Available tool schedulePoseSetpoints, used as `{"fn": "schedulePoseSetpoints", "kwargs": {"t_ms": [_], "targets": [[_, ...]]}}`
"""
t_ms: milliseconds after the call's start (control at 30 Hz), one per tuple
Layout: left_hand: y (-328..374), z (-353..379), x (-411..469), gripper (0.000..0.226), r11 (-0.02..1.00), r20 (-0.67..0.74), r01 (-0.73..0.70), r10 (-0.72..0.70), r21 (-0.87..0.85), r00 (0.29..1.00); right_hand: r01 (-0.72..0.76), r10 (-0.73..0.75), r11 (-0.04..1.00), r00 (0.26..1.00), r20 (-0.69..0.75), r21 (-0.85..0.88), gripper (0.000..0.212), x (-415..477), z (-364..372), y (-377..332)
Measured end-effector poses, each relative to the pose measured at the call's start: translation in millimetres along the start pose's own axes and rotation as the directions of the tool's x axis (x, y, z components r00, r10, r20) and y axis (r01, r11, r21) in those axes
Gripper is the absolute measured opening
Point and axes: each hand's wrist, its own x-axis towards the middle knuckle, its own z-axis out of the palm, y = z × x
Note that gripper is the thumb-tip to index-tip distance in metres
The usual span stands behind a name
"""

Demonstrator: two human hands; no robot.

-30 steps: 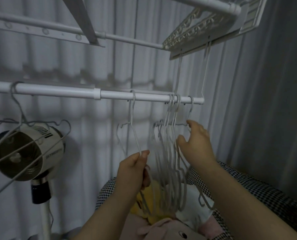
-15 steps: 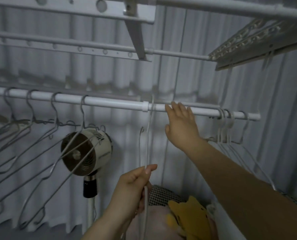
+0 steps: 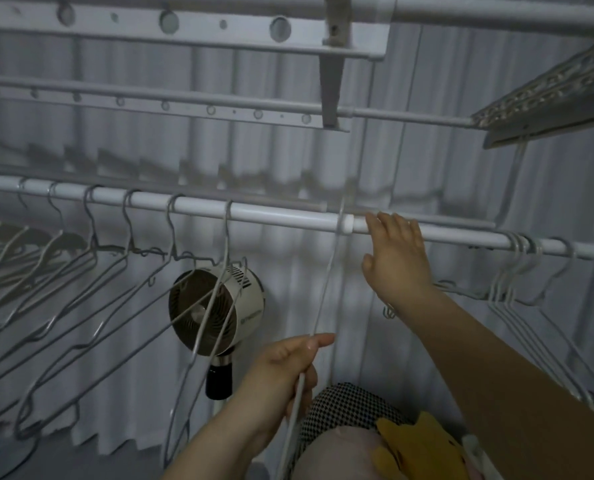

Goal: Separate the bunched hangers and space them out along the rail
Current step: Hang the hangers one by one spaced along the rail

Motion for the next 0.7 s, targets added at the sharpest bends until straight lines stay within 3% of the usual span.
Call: {"fn": "schedulePoseSetpoints", "kwargs": {"t_ms": [267,700], "targets": [[-10,-37,-2,0.026,0.999,-0.141,0.008,-0.014,-0.046,0.99,-0.018,0.022,0.999,0.995,-0.095,0.04,0.061,-3,8,1],[0,-54,0,0.025,0.997,-0.17,0.006,-0.018,-0.072,0.985,-0.071,0.071,0.997,0.997,-0.002,-0.02,0.065,-8,-3,8]]}}
